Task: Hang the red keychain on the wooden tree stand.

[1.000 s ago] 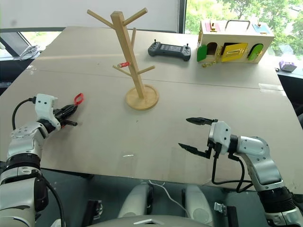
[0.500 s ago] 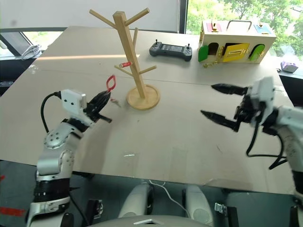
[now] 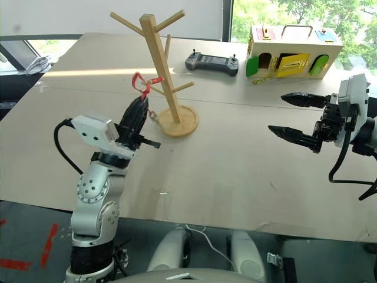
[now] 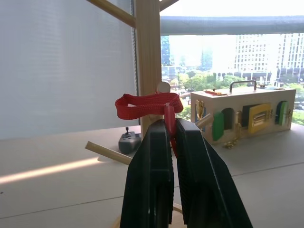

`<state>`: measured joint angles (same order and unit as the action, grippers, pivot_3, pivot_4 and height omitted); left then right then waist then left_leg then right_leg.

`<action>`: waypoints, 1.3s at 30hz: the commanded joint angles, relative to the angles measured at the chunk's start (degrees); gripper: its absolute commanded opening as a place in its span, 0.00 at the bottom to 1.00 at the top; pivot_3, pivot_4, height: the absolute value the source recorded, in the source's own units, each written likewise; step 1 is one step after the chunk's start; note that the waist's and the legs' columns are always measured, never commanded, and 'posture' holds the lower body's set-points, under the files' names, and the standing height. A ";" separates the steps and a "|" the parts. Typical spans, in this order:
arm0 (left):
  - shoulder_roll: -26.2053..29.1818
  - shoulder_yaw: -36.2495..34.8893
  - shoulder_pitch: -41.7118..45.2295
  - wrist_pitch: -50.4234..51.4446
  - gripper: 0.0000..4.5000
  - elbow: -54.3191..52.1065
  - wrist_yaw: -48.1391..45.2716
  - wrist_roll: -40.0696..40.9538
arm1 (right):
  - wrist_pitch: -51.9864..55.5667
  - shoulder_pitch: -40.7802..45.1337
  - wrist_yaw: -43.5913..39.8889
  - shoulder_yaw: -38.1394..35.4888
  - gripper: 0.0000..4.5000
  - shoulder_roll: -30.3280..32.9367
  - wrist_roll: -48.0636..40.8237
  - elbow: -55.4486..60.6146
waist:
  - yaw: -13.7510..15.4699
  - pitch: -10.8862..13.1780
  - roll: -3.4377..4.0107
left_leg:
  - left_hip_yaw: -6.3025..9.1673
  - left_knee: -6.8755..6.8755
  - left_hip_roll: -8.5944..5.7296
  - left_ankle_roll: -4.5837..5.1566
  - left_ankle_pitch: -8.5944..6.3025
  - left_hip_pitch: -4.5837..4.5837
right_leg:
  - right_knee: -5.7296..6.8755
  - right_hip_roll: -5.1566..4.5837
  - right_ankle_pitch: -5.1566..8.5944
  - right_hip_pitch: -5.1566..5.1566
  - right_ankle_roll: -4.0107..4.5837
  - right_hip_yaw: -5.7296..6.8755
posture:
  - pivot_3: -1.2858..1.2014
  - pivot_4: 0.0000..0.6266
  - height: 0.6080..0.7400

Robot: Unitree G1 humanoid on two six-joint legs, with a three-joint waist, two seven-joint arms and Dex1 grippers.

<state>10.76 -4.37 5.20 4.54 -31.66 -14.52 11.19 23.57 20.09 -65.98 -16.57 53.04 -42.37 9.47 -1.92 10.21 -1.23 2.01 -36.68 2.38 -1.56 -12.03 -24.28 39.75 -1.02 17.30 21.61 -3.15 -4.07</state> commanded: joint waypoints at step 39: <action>-1.56 3.60 7.40 0.00 0.99 12.39 3.41 -5.11 | -3.30 -0.60 3.07 -2.04 1.00 -3.03 3.80 2.76 | 0.16 0.00 0.00 | 0.01 -0.02 -0.01 0.01 -0.01 -0.03 | -0.03 0.01 0.00 0.00 0.00 0.02 | 0.52 0.24 1.00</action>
<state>9.14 0.01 13.47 5.35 -17.45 -11.87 6.77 21.66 19.73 -63.72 -16.41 50.35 -38.60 10.58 -1.76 10.21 -1.22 2.02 -36.70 2.37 -1.55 -12.04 -24.31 39.72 -1.01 17.30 21.61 -3.15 -4.06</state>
